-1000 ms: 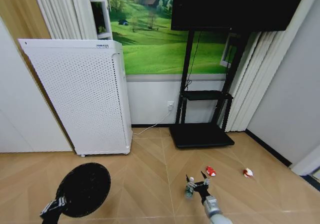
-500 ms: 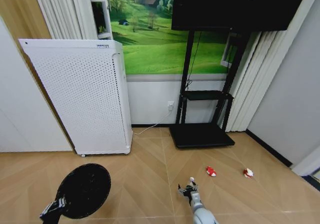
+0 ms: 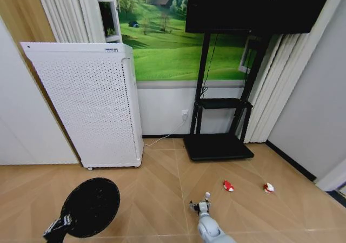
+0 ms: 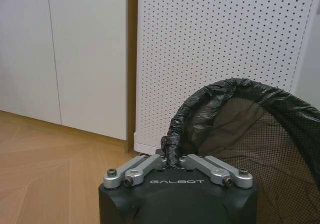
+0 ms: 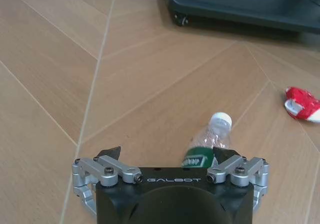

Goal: Pick up the trash bin and place the garbage on the floor into it.

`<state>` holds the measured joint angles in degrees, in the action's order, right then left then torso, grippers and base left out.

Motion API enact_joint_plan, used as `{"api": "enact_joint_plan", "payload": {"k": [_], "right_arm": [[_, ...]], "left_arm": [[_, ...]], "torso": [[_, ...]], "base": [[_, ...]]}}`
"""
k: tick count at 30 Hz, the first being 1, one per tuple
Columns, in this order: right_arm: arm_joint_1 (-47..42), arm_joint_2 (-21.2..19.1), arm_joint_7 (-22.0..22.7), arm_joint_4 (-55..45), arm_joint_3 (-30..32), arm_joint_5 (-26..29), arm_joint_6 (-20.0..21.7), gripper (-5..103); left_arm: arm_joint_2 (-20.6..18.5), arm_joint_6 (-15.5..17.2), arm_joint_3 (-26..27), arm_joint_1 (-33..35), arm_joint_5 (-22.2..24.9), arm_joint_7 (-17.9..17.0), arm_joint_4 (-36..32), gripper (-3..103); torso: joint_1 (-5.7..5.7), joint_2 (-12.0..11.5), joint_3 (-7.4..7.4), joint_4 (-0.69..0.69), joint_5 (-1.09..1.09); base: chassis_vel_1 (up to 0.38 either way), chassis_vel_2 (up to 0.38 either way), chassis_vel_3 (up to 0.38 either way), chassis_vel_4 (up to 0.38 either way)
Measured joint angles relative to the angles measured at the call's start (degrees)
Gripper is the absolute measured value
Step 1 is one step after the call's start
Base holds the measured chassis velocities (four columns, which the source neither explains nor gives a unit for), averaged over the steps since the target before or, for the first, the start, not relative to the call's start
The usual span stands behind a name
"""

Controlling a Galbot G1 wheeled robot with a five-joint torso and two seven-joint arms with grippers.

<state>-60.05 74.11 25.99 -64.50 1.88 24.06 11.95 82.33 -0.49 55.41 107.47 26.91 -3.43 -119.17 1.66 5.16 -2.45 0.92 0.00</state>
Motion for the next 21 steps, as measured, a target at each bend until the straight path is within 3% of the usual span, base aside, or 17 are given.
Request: {"api": "enact_joint_plan", "payload": {"k": [8,20,21], "right_arm": [[0.52,0.20,1.65,2.92,2.58,-1.64,-1.43,100],[0.05,0.36,2.44,5.95,3.47,-5.51,-0.43,102],[-0.09,0.23,2.45,6.02,3.56,-5.31,-0.04,92]], "left_arm": [[-0.14,0.00,-0.12,-0.30,0.16,0.09,0.45,4],[-0.26,0.01,-0.15,-0.43,0.48,0.07,0.42,4],[-0.25,0.01,-0.14,-0.42,0.51,0.06,0.42,4]], "torso": [[0.00,0.00,0.00,0.00,-0.01],[0.00,0.00,0.01,0.00,0.00],[0.00,0.00,0.00,0.00,0.00]], "base": [[0.000,0.000,0.000,0.000],[0.000,0.000,0.000,0.000],[0.000,0.000,0.000,0.000]]}}
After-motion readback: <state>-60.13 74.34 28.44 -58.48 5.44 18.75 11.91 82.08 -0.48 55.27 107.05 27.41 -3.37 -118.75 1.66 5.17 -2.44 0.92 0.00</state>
